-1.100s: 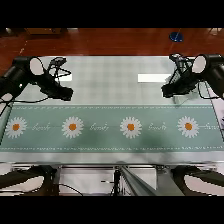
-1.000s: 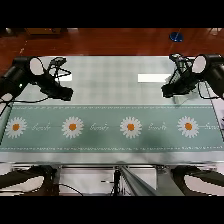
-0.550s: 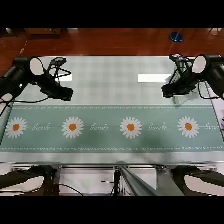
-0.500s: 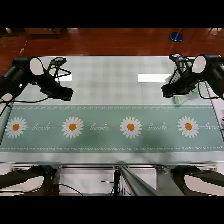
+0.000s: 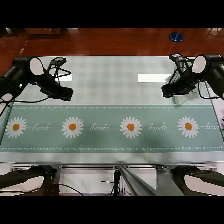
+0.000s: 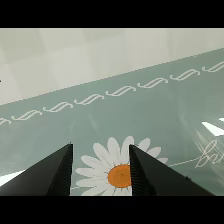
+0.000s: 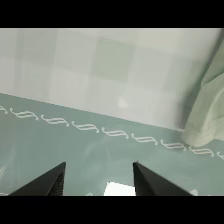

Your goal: Fold the shirts.

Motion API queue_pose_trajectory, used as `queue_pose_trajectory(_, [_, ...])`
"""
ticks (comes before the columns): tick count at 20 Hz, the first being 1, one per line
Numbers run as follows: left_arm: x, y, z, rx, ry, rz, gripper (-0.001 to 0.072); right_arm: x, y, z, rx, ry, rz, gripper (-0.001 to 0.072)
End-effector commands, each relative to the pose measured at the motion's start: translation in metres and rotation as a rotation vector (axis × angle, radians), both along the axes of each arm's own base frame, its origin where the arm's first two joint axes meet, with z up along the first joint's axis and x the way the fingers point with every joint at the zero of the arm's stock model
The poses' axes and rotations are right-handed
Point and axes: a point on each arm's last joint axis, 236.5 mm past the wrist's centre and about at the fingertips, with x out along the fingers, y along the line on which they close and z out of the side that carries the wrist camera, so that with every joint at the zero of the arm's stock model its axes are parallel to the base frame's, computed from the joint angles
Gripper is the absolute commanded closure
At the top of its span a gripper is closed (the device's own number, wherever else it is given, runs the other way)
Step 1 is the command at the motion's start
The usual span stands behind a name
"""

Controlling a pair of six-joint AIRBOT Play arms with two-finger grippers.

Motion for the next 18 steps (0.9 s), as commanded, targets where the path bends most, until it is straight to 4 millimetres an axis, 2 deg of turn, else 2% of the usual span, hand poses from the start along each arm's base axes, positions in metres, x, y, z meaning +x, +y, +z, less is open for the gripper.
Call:
queue_pose_trajectory(1, [0.000,0.000,0.000,0.000,0.000,-0.001,0.0264,0.007,0.001,0.002,0.004,-0.031,0.000,0.0243])
queue_pose_trajectory(5, [0.002,-0.001,0.000,-0.002,-0.009,0.000,0.0264,0.021,0.000,0.004,-0.003,-0.092,0.002,0.0243])
queue_pose_trajectory(7, [0.022,-0.004,0.004,-0.016,-0.094,0.007,0.0264,0.046,-0.003,0.013,-0.020,-0.204,0.020,0.0243])
queue_pose_trajectory(8, [0.033,-0.005,0.007,-0.022,-0.143,0.003,0.0261,0.066,-0.013,0.022,-0.068,-0.294,0.033,0.0238])
queue_pose_trajectory(9, [0.045,-0.005,0.010,-0.023,-0.197,-0.003,0.0192,0.085,-0.030,0.034,-0.155,-0.389,0.045,0.0184])
queue_pose_trajectory(10, [0.056,-0.005,0.014,-0.023,-0.243,0.000,0.0079,0.103,-0.048,0.050,-0.240,-0.484,0.034,0.0148])
queue_pose_trajectory(12, [0.069,-0.002,0.019,-0.017,-0.302,0.004,0.0018,0.131,-0.087,0.083,-0.327,-0.659,-0.077,0.0132])
queue_pose_trajectory(13, [0.071,-0.001,0.020,-0.018,-0.312,0.008,0.0018,0.136,-0.108,0.090,-0.311,-0.705,-0.157,0.0132])
queue_pose_trajectory(14, [0.071,0.001,0.020,-0.015,-0.311,0.012,0.0018,0.136,-0.135,0.090,-0.282,-0.721,-0.264,0.0132])
queue_pose_trajectory(16, [0.070,0.003,0.019,-0.013,-0.303,0.013,0.0020,0.125,-0.188,0.076,-0.227,-0.696,-0.467,0.0132])
queue_pose_trajectory(18, [0.066,0.002,0.018,-0.011,-0.287,0.010,0.0024,0.113,-0.227,0.060,-0.166,-0.669,-0.609,0.0131])
